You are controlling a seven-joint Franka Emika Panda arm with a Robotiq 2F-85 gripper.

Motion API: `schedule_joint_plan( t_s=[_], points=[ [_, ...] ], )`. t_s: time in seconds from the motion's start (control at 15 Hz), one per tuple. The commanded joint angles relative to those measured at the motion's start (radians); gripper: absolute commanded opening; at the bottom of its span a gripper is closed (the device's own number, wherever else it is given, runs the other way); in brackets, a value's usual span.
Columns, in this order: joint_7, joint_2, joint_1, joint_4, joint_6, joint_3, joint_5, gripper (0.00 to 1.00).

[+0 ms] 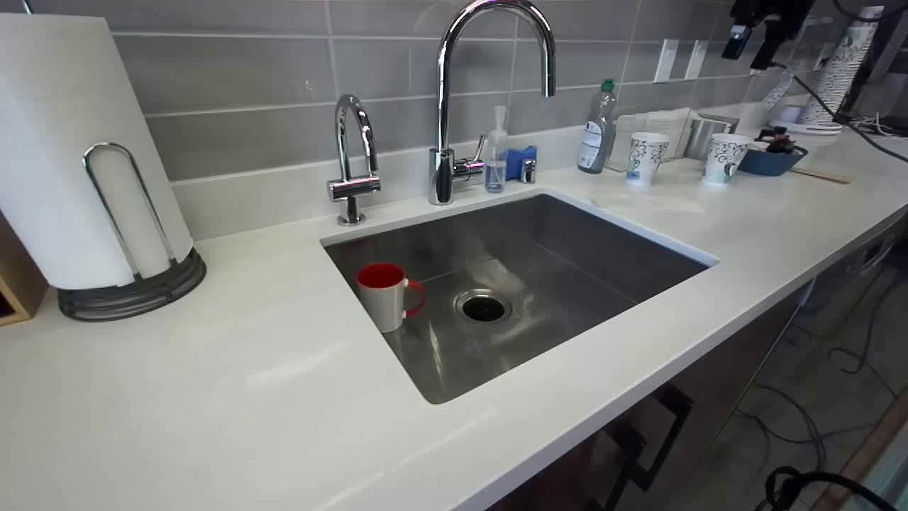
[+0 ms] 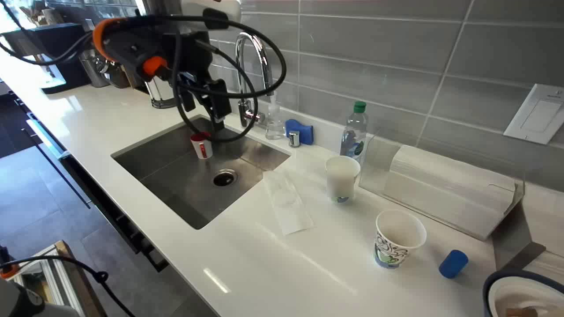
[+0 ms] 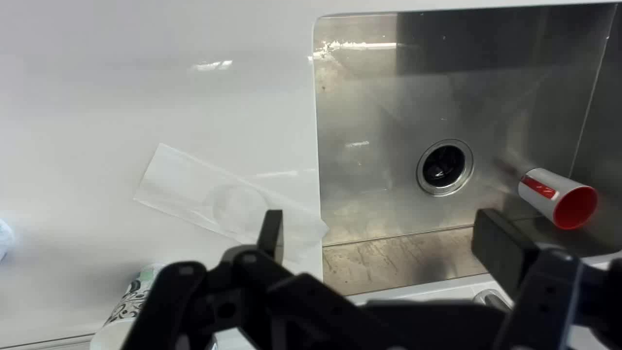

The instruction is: Move the tap nozzle to the left

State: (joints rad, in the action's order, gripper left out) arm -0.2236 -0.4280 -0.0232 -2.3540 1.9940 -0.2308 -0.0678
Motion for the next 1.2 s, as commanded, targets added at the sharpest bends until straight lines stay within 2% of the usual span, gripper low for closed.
schedule_joint_plan(
  t_s=[0.0, 0.2, 0.47, 0.8, 1.13],
  points=[
    [-0.008, 0.003, -0.024, 0.002, -0.003, 0.02, -0.01, 1.0],
    [-0.008, 0.003, -0.024, 0.002, -0.003, 0.021, -0.01, 1.0],
    [0.033, 0.064, 0.024, 0.094, -0.014, 0.044, -0.141, 1.0],
    [0.066, 0.181, 0.042, 0.275, 0.0, 0.083, -0.259, 1.0],
    [0.002, 0.334, 0.025, 0.491, 0.014, 0.064, -0.373, 1.0]
  ],
)
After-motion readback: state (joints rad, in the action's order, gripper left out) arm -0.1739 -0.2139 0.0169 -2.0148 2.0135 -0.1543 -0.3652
